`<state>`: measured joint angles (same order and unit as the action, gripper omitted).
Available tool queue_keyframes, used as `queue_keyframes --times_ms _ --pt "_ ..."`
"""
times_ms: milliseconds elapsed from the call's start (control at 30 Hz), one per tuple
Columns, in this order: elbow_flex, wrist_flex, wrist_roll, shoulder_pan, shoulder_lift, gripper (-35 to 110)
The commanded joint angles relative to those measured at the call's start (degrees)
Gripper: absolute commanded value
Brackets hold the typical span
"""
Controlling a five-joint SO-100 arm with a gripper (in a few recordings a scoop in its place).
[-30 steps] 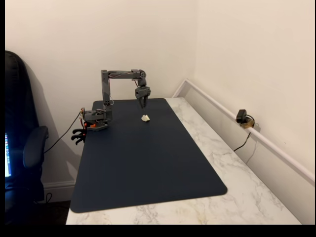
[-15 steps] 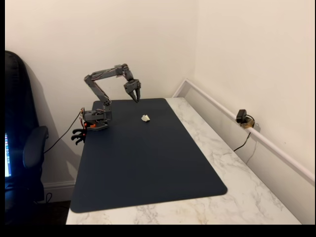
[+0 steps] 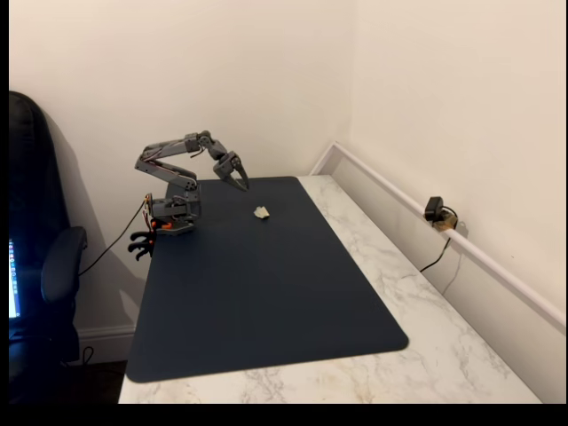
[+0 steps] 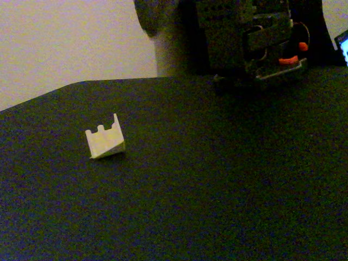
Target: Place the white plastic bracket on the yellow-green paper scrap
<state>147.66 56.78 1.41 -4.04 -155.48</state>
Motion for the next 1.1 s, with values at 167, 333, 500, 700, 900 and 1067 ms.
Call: queue_keyframes --times_ms 167,333,500,700,900,1067 --pt "10.0 -3.6 5.7 0.4 -10.2 0" --pt "18.3 0.7 6.4 2.0 -26.5 0" --pt "22.0 4.4 7.0 2.5 -32.3 0" --pt "22.9 6.9 6.9 3.7 -33.8 0" --pt "24.6 8.3 9.1 2.0 -33.8 0" --pt "25.0 8.3 9.2 3.3 -33.8 0"
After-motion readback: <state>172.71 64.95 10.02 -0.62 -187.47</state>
